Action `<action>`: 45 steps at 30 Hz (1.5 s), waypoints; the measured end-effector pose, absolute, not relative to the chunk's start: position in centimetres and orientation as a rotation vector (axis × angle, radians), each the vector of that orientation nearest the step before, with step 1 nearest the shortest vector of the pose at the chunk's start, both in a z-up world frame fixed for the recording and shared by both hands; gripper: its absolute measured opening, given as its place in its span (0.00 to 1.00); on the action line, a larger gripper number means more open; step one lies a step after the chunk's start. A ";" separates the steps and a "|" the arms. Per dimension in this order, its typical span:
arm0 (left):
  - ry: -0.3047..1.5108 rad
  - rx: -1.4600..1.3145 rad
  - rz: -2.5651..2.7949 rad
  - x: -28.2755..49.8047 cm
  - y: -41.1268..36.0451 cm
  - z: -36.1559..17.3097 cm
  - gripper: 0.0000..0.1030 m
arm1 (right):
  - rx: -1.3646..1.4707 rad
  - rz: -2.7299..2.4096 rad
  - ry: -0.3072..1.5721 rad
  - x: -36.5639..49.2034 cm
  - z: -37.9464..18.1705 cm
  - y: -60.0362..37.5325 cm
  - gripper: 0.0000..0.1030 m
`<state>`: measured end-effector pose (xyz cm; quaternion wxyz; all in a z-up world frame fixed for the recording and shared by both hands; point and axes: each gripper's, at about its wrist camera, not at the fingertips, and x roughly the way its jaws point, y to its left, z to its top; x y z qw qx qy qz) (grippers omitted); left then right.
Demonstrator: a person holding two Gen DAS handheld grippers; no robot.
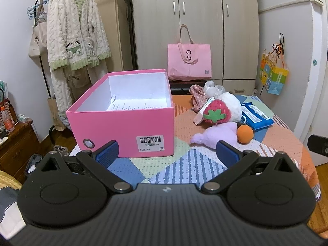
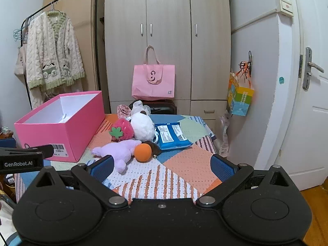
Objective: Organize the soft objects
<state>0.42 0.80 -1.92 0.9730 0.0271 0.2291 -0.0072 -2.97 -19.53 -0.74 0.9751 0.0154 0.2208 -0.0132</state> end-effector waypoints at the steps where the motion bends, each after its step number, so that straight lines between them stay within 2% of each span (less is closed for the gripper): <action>1: 0.463 0.056 -0.015 0.4 0.8 -2.0 1.00 | 0.030 -0.026 0.445 -2.9 -0.8 -19.5 0.99; 45: 0.480 0.065 -0.034 0.5 0.6 -2.1 1.00 | 0.019 -0.020 0.467 -2.7 -1.3 -19.3 0.99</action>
